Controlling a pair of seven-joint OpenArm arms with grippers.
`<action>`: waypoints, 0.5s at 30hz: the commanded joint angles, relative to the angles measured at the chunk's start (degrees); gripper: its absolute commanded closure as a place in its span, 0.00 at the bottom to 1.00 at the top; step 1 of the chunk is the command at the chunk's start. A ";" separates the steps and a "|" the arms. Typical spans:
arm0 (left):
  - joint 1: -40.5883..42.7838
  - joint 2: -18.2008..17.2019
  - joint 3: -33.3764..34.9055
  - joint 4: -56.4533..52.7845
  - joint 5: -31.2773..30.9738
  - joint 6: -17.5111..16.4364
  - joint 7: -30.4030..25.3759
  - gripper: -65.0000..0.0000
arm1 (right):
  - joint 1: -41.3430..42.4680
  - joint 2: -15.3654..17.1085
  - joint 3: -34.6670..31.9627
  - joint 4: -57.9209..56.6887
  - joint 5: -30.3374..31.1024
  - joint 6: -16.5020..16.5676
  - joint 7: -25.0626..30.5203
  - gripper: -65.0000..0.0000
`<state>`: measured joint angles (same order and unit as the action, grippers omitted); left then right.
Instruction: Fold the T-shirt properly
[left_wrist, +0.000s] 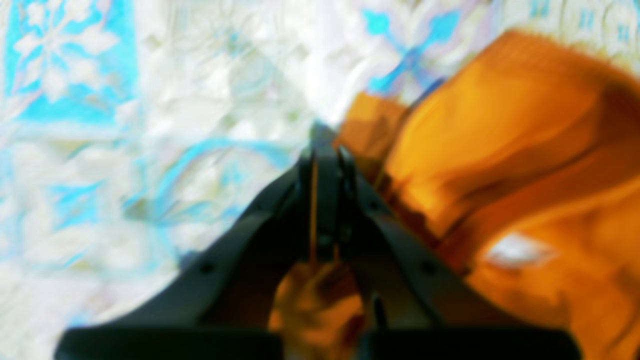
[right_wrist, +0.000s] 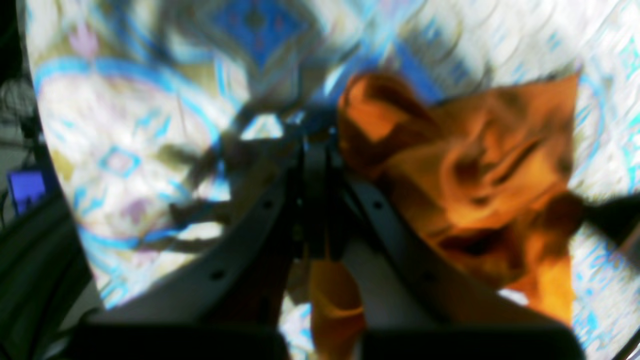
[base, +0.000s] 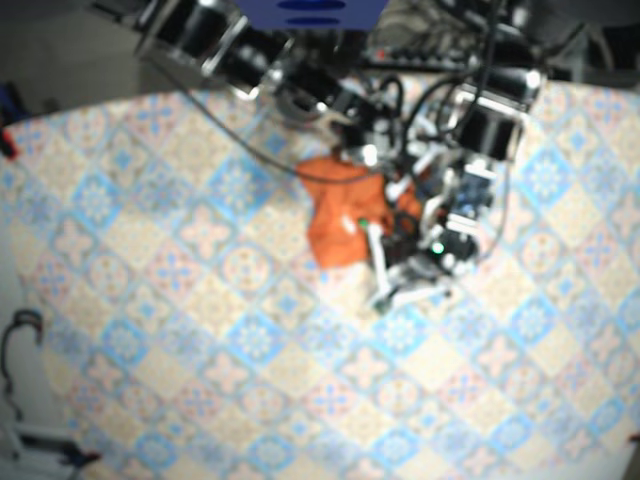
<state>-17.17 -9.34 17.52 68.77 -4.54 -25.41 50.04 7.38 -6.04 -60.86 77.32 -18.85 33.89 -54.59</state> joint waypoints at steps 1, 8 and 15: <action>-1.78 -1.07 -0.33 2.48 -0.17 0.31 -0.94 1.00 | 0.58 1.08 0.25 1.14 -0.18 -0.17 -1.02 1.00; -1.86 -4.24 -4.55 3.71 -0.17 0.31 -0.77 0.94 | 0.58 3.89 0.42 1.05 -0.18 -0.17 -4.09 1.00; -1.07 -7.40 -5.34 5.21 -0.17 0.22 2.05 0.70 | 0.49 6.97 0.42 1.05 -0.18 -0.17 -7.43 1.00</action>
<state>-17.12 -16.62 12.19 72.44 -4.29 -25.12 53.34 7.40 0.71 -60.64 78.00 -17.72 33.65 -59.66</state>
